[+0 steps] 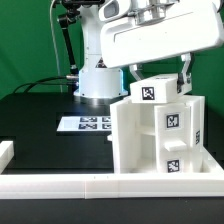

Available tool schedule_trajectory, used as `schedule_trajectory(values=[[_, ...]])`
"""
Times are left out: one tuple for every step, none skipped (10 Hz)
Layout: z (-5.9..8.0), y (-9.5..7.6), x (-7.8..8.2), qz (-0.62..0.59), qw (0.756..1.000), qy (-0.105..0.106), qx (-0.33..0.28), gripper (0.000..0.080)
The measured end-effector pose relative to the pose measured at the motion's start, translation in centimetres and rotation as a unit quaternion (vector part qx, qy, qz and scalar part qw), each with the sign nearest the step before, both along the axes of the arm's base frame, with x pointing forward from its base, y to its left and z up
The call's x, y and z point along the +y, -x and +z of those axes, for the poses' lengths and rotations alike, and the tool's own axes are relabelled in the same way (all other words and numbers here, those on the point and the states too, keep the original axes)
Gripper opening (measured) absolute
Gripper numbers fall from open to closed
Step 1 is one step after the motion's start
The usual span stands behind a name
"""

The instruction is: Assemble cabinet

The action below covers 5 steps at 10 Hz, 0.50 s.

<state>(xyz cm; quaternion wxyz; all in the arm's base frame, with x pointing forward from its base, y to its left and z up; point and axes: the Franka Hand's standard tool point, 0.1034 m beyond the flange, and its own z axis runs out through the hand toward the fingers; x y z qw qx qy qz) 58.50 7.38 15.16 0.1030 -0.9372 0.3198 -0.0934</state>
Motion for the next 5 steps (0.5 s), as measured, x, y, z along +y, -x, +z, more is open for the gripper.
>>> schedule_trajectory(values=[[0.01, 0.02, 0.06, -0.033, 0.999, -0.007, 0.005, 0.0560], [0.02, 0.06, 0.10, -0.063, 0.998, -0.014, 0.010, 0.0560], [0.04, 0.21, 0.12, -0.116, 0.993, -0.026, 0.017, 0.0560], [0.04, 0.37, 0.04, -0.152, 0.987, -0.035, 0.022, 0.0560], [0.07, 0.44, -0.01, -0.200, 0.978, -0.051, 0.029, 0.0560]])
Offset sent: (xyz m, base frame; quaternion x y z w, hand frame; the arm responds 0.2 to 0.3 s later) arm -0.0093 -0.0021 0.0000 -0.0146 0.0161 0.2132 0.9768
